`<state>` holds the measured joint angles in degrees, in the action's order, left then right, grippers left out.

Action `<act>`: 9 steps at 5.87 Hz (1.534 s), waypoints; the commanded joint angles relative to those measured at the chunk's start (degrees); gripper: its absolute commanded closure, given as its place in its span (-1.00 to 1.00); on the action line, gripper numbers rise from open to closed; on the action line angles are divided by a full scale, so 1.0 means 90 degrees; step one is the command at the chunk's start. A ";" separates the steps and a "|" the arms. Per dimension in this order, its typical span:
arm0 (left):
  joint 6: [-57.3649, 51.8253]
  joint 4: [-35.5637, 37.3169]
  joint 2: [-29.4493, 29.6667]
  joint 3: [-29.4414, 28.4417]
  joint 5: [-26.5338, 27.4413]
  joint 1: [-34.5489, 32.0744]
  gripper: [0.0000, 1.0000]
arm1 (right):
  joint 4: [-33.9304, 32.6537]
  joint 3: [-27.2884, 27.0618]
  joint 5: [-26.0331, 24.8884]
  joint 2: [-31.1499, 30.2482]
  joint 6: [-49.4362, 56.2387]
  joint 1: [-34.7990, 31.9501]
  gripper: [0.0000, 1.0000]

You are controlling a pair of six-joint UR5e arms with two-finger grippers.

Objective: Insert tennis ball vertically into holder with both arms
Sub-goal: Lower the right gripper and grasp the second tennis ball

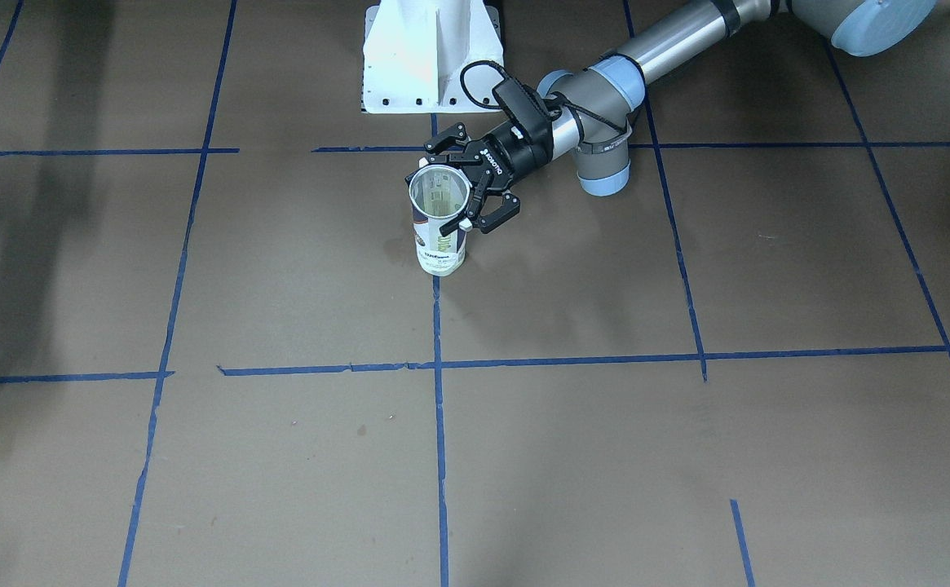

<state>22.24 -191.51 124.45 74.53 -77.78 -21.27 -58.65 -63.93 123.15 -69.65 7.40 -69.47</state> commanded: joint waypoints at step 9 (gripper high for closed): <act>0.0000 0.0000 0.0029 0.0000 0.0000 0.0000 -0.74 | -0.0016 -0.1474 -0.0354 0.0131 -0.2336 0.0374 0.64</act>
<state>22.24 -191.51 124.65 74.53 -77.78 -21.27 -58.62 -71.45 119.00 -68.47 -6.24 -66.86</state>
